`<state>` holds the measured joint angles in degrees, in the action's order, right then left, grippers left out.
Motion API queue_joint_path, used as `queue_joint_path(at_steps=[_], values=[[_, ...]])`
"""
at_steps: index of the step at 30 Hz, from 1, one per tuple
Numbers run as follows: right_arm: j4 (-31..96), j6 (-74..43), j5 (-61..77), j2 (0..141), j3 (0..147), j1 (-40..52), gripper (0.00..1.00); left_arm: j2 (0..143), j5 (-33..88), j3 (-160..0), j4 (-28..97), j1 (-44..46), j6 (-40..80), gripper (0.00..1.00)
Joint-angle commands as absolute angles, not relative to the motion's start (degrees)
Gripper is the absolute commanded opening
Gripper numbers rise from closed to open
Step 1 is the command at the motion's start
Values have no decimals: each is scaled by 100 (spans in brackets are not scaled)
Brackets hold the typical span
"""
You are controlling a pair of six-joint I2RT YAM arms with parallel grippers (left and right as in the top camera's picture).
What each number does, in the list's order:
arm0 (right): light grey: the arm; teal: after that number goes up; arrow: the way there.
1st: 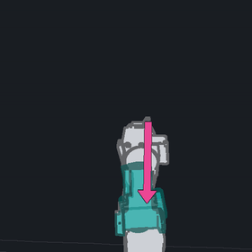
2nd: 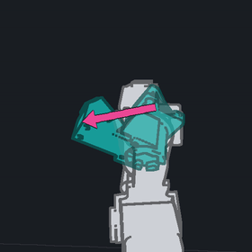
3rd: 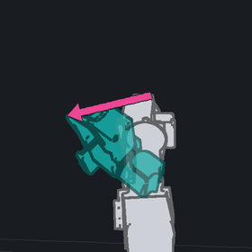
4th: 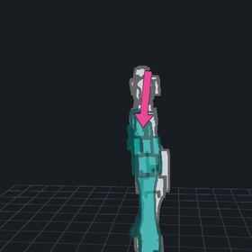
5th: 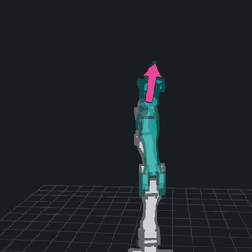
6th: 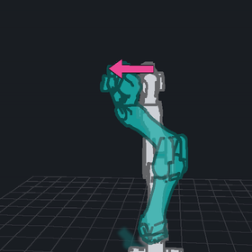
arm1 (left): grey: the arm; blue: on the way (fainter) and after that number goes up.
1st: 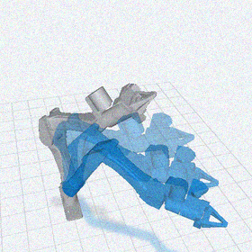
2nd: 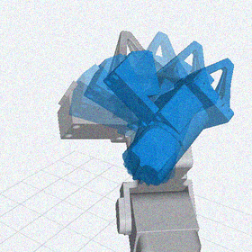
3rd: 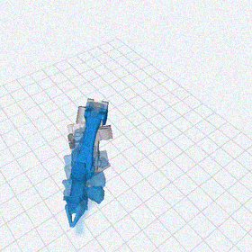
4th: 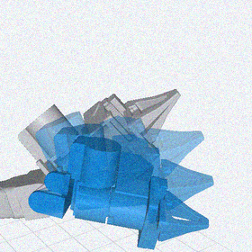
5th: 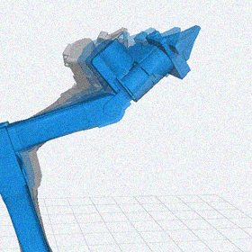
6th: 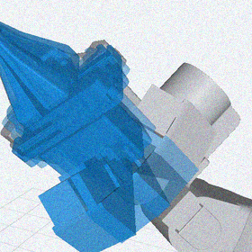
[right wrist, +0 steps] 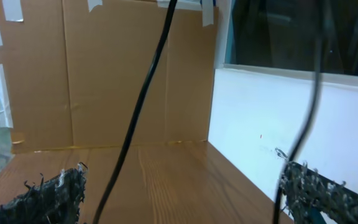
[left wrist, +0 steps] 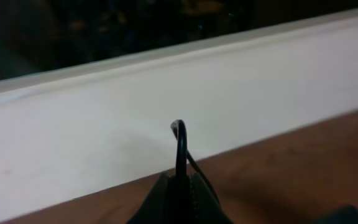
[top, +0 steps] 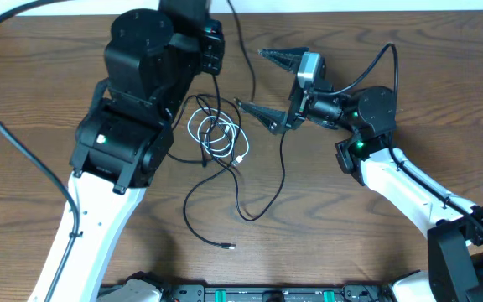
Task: Untangle cables
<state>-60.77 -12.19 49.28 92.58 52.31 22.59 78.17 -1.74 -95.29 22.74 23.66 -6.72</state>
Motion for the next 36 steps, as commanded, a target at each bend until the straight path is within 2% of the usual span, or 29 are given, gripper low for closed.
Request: queue_joint_path(at_steps=[1,12,19,22,30,36], values=[[-6104,-1319,4685,9258,5247,2250,99,7778,1000,-9581,2311,2342,-1116,7],[-6213,-1304,4252,9258,5247,1903,99,7776,1083,-9581,2696,2342,-1483,7],[-6036,-1317,4305,9258,5247,1885,99,7767,2519,-9581,2692,2342,-2008,7],[-6047,-1326,4539,9258,5247,1883,99,7767,2668,-9581,2689,2342,-2099,8],[-6239,-1339,5835,9258,5247,1973,99,7769,2580,-9581,2519,2342,-2099,8],[-6567,-1688,6040,9258,5247,2047,99,7769,1426,-9581,2477,2342,-2058,7]])
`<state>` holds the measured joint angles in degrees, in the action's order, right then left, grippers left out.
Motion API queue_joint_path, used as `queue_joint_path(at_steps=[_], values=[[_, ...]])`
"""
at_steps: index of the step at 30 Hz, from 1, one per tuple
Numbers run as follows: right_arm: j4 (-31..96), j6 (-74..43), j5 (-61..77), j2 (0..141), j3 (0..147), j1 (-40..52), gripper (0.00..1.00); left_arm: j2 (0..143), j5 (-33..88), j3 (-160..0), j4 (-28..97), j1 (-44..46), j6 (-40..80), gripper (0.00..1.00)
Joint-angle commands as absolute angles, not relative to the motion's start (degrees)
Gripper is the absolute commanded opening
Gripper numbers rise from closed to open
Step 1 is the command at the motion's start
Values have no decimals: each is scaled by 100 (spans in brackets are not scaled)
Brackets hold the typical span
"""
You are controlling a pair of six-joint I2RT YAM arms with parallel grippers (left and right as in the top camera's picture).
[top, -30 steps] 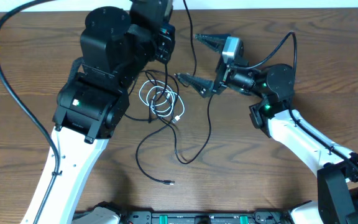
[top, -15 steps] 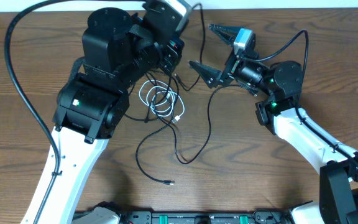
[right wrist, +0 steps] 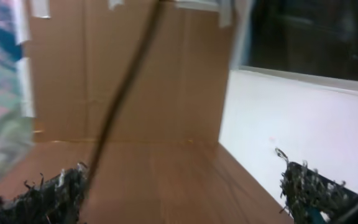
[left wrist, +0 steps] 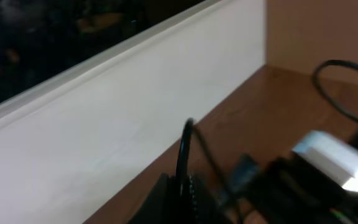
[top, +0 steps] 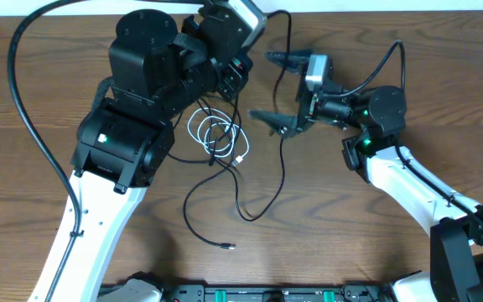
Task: Untangle cables
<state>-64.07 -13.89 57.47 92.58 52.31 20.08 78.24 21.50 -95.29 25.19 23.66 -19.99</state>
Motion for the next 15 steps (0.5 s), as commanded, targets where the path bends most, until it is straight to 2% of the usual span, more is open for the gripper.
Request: queue_joint_path(at_steps=[1,15], values=[[-6652,-1785,6042,9258,5247,2047,99,7769,1347,-9581,2467,2342,-2016,7],[-6617,-1863,5680,9258,5247,2298,99,7850,1645,-9581,1918,2359,89,7]])
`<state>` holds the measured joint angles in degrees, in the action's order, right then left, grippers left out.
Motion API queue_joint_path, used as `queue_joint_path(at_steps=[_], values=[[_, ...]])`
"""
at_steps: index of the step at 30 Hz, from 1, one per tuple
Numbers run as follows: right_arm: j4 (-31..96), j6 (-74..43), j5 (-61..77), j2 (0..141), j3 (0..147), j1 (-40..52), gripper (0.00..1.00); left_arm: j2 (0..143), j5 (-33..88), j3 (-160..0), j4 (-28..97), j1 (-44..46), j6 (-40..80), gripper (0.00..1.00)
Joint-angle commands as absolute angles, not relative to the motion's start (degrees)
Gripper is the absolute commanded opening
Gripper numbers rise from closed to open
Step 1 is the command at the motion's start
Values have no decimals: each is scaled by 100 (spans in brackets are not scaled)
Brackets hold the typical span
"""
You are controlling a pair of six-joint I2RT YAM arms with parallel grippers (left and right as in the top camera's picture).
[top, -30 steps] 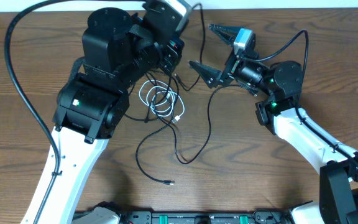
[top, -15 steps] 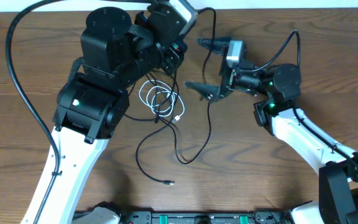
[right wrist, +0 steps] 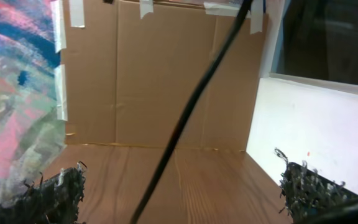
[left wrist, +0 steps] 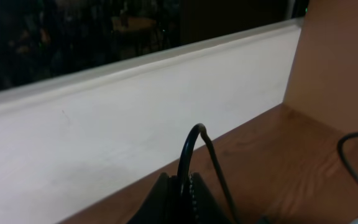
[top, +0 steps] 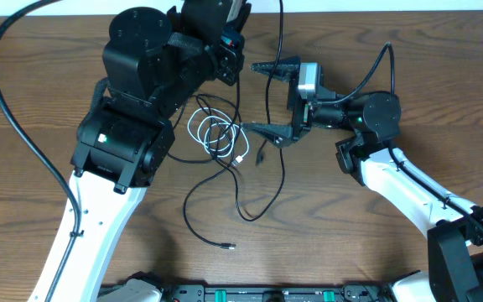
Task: Untangle cables
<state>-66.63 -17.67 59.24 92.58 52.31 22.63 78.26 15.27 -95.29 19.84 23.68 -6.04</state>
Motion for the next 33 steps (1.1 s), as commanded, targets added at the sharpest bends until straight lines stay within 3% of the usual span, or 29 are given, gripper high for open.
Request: queue_joint_path(at_steps=[1,8,12,14,18,19,23,24,26,27,28,30,33], values=[[-6615,-1863,5640,9258,5247,2298,99,7859,1645,-9581,1911,2359,204,7],[-6488,-1865,5419,9258,5247,2307,99,7955,1640,-9581,1872,2359,875,7],[-6464,-1863,5415,9258,5247,2414,94,8077,1643,-9581,1822,2359,1275,7],[-6442,-1861,5413,9258,5247,2464,79,8136,1640,-9581,1752,2359,1391,8],[-6274,-1817,5408,9258,5247,2473,15,8167,1527,-9581,1695,2357,1387,7],[-6217,-1820,5404,9258,5247,2464,3,8165,1492,-9581,1678,2357,1387,8],[-6016,-1820,5194,9258,5247,2425,1,8165,1317,-9581,1658,2353,1385,10],[-6018,-1820,5162,9258,5247,2425,1,8165,1317,-9581,1660,2353,1385,17],[-6025,-1820,5041,9258,5247,2421,1,8165,1315,-9581,1660,2353,1382,44],[-6025,-1822,4952,9258,5247,2410,1,8165,1313,-9581,1660,2353,1380,65],[-6025,-1820,4860,9258,5247,2383,1,8165,1280,-9581,1660,2353,1378,76],[-6051,-1824,4637,9258,5247,2241,1,8165,1232,-9581,1667,2353,1208,90],[-6064,-1822,4303,9258,5247,2053,1,8165,1232,-9581,1730,2353,1096,91]])
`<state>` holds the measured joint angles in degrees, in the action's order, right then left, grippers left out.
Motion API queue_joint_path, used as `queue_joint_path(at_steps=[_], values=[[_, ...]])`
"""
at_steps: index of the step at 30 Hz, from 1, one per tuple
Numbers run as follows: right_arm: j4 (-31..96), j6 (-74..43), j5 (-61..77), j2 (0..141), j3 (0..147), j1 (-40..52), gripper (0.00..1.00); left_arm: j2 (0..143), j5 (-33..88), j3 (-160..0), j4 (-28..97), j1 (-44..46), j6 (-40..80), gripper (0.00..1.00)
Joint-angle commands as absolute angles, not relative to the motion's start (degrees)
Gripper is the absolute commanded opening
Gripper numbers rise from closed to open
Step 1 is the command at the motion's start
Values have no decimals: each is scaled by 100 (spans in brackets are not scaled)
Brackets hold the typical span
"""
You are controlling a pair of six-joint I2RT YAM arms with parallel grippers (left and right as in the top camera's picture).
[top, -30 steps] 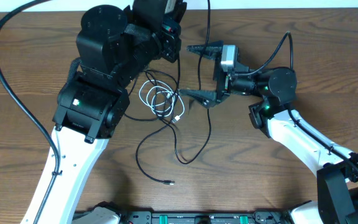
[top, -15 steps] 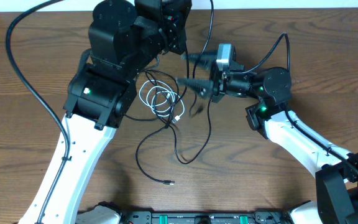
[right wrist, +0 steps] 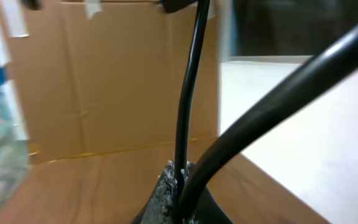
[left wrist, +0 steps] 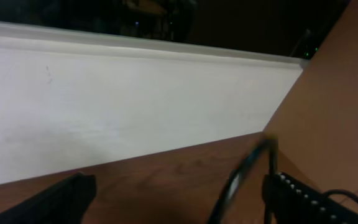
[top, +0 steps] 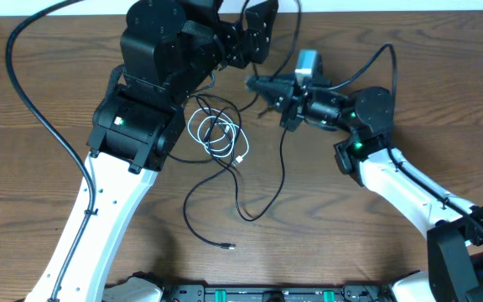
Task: Untangle cables
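A thin black cable climbs from the table into my right gripper, which is shut on it. In the right wrist view the cable rises straight out of the closed gripper, and a thicker black lead crosses in front. My left gripper is open at the far edge, just above the right one. In the left wrist view the gripper has its fingers wide apart, and the cable passes loose near the right finger. A white cable coil lies on the table, looped with the black one.
The black cable's free end with its plug lies near the front of the wooden table. A white wall runs along the far edge. A cardboard panel stands at the side. A thick black arm lead arcs over the left.
My left gripper was shut on the black cable and is now open with the cable loose between its fingers. My right gripper was open around the cable and is now shut on it.
First my left gripper held the black cable up near the far wall, with the right gripper open beside it. Later the cable ran between the right gripper's open fingers. Now the right gripper holds it and the left has let go.
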<state>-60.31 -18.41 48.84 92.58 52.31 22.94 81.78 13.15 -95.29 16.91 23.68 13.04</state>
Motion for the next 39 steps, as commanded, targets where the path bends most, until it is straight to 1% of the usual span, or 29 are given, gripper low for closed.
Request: queue_joint_path(at_steps=[1,12,17,19,21,26,32,39], values=[[-6066,-1824,4156,9258,5247,1955,1,8165,1232,-9581,1754,2353,1098,91],[-5854,-1844,3496,9258,5247,602,1,8165,1232,-9581,2222,2353,1096,92],[-5000,-1839,2661,9260,5247,-34,1,8165,1234,-9581,2613,2353,1098,92],[-4641,-1839,2427,9260,5247,-279,1,8167,1234,-9581,2823,2353,1100,92],[-4556,-1839,2412,9264,5247,-534,1,8165,1234,-9581,2978,2353,1100,92],[-4713,-1896,2429,9264,5247,-626,1,8165,1234,-9581,3022,2353,1100,92],[-4847,-2097,2362,9264,5247,-462,1,8167,1236,-9581,3205,2353,1100,92],[-4587,-2051,1516,9271,5247,-517,1,8167,1234,-9581,3603,2353,1100,93]])
